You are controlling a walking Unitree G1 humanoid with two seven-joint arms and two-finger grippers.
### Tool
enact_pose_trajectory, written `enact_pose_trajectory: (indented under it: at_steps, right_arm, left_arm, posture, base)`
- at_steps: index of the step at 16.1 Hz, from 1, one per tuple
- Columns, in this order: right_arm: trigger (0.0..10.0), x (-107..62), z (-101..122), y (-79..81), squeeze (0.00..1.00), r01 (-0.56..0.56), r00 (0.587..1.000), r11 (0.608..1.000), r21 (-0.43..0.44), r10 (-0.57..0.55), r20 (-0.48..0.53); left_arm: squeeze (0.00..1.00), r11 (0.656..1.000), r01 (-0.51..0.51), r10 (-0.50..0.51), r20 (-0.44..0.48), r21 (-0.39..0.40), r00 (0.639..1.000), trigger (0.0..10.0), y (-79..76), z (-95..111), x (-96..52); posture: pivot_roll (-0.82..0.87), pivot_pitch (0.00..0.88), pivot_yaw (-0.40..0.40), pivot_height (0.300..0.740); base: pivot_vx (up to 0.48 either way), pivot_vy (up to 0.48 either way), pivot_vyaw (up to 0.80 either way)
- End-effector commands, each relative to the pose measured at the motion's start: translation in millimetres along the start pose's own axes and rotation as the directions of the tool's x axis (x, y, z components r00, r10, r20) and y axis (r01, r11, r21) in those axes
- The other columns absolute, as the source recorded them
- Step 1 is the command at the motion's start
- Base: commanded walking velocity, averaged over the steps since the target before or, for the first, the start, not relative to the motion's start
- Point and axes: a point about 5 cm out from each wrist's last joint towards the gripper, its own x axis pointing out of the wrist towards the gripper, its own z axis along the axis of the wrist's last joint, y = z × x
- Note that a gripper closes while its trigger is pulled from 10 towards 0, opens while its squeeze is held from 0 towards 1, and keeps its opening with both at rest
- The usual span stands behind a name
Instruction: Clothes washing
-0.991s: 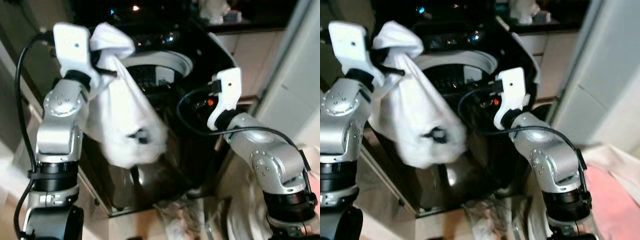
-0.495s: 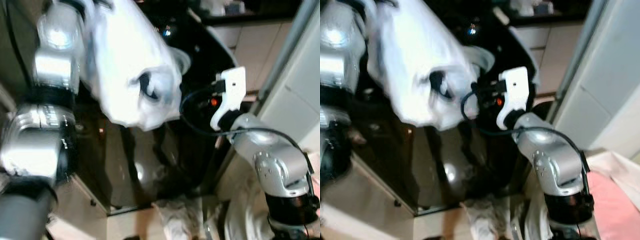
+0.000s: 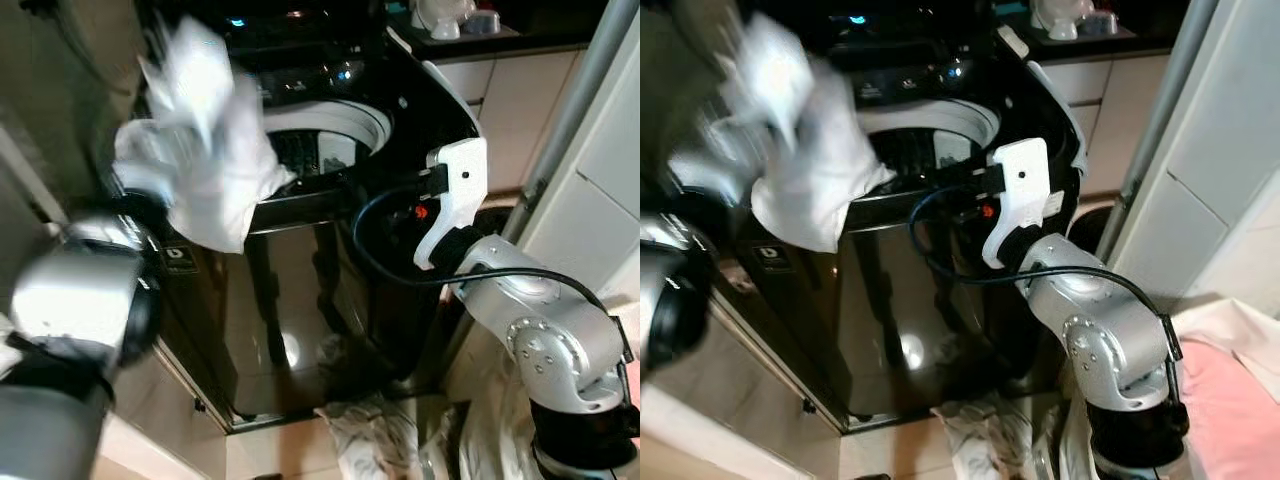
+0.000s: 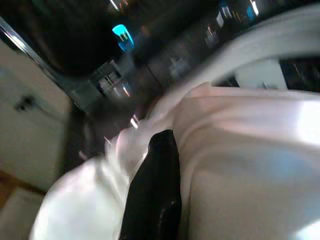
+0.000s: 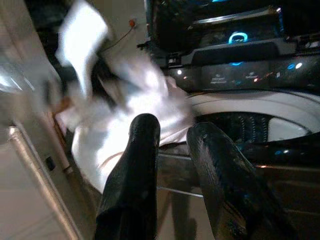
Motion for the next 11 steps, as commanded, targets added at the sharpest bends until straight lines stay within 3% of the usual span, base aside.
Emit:
enact_pose_trajectory:
  at_steps: [1,4,5,6,7,9,11]
  right_arm:
    - [10.0,-0.9,4,8.5,0.0,-0.053,0.999,0.999,0.011,0.053,0.0]
    - [10.0,-1.4,7,14.3,0.0,-0.101,0.995,0.995,0.02,0.101,0.012]
    - [10.0,-1.3,8,15.6,0.0,-0.11,0.994,0.994,0.018,0.11,0.002]
    - [10.0,-1.4,8,15.7,0.0,-0.111,0.994,0.994,0.018,0.111,-0.001]
    - [10.0,-0.6,7,15.2,0.0,-0.107,0.994,0.994,0.017,0.107,-0.007]
    - [10.0,0.3,7,14.8,0.0,-0.098,0.995,0.995,0.016,0.098,-0.011]
    - [10.0,0.0,7,14.3,0.0,-0.091,0.996,0.996,0.015,0.091,-0.014]
  left_arm:
    - [0.0,0.998,-0.067,0.068,0.123,-0.019,0.99,10.0,24.1,35,-1.4]
    - [0.0,0.997,-0.056,0.065,0.19,-0.05,0.98,10.0,30.9,53,-2.9]
    - [0.0,0.997,0.022,-0.004,0.252,-0.069,0.968,10.0,27.4,65,-3.8]
    - [0.22,0.989,0.095,-0.06,0.277,-0.113,0.959,10.0,23.3,68,-3.9]
    - [1.0,0.949,0.277,-0.222,0.309,-0.148,0.925,10.0,9.9,74,-4.2]
    - [1.0,0.965,0.246,-0.216,0.263,-0.089,0.94,10.0,8.9,71,-3.1]
    - [1.0,0.97,0.222,-0.185,0.287,-0.101,0.94,10.0,11.7,75,-3.5]
  posture:
    - [-0.11,0.0,0.11,0.74]
    - [-0.1,0.0,0.105,0.74]
    - [-0.1,0.0,0.103,0.74]
    - [-0.1,0.0,0.103,0.74]
    - [-0.09,0.0,0.105,0.74]
    - [-0.09,0.0,0.105,0.74]
    - [-0.1,0.0,0.114,0.74]
  base:
    - [0.0,0.0,0.0]
    - [0.0,0.0,0.0]
    - [0.0,0.0,0.0]
    - [0.0,0.0,0.0]
    - [0.0,0.0,0.0]
    - [0.0,0.0,0.0]
    - [0.0,0.0,0.0]
